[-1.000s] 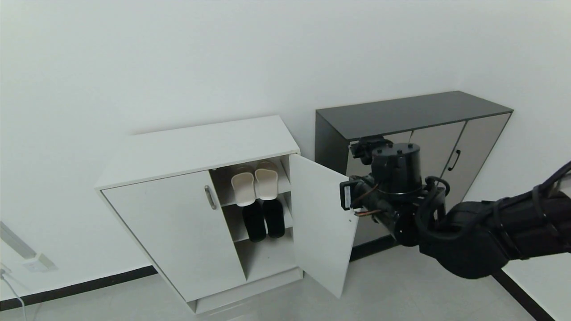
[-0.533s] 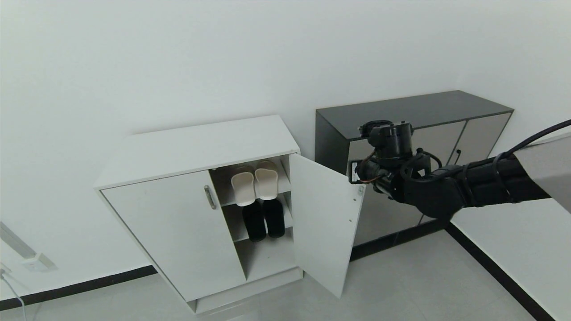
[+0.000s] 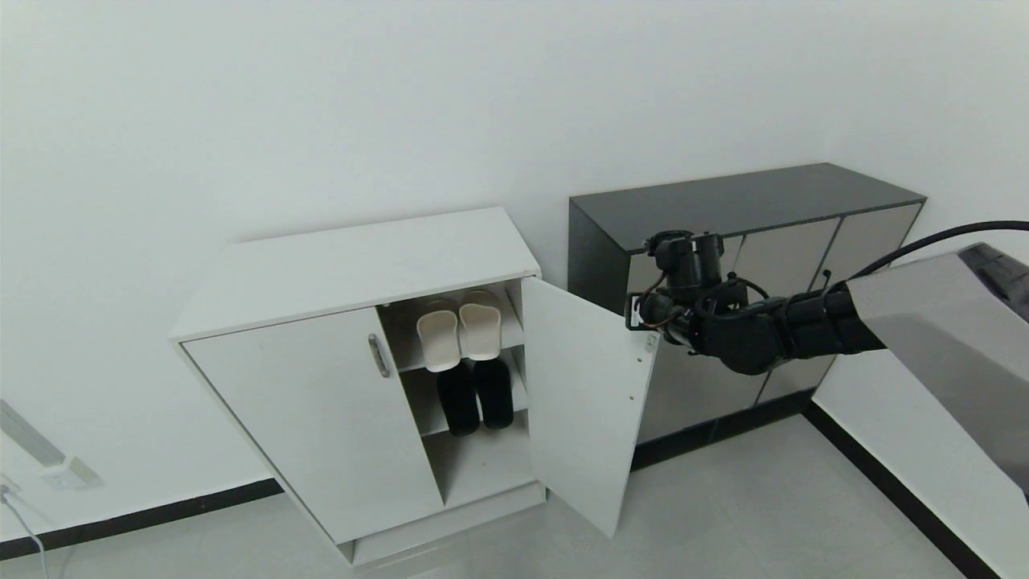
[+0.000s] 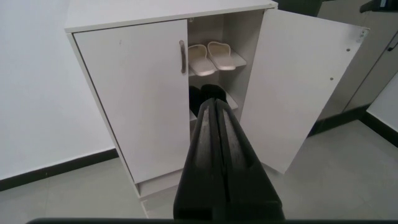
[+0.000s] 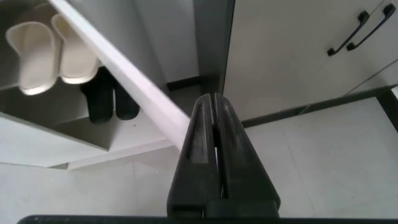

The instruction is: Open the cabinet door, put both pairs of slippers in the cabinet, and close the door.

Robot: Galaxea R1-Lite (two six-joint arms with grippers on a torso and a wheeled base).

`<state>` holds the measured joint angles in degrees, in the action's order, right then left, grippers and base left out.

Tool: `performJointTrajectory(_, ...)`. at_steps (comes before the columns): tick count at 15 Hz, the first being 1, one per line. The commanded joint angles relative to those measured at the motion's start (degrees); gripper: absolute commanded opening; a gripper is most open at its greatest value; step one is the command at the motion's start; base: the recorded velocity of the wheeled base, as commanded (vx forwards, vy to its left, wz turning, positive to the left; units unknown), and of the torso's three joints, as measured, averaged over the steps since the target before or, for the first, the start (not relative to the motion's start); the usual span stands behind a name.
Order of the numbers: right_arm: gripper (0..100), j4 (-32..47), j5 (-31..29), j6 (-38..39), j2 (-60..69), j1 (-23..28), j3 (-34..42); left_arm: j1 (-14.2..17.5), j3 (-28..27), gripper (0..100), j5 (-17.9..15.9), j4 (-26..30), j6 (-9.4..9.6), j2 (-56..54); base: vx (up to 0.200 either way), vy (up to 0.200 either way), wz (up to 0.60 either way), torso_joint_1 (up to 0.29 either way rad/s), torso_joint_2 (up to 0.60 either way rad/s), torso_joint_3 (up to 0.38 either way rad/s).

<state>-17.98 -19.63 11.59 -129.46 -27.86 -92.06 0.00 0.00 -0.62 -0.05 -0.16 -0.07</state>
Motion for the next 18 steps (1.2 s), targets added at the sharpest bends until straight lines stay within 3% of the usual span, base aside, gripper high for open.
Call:
performJointTrajectory(1, 0, 0.0, -0.1, 0.0, -2.4, 0.5, -0.8, 0.0, 0.0, 0, 0.0, 0.0, -0.02, 0.1, 0.0, 0.0, 0.0, 0.0, 0.0, 0.0)
performJointTrajectory(10, 0, -0.1, -0.2, 0.0, -3.0, -0.5, -0.2, 0.0, 0.0, 0, 0.0, 0.0, -0.02, 0.1, 0.0, 0.0, 0.0, 0.0, 0.0, 0.0)
performJointTrajectory(18, 0, -5.8, -1.3, 1.8, 3.9, -10.9, 13.0, 0.0, 0.0, 0, 0.0, 0.0, -0.02, 0.1, 0.0, 0.0, 0.0, 0.0, 0.0, 0.0)
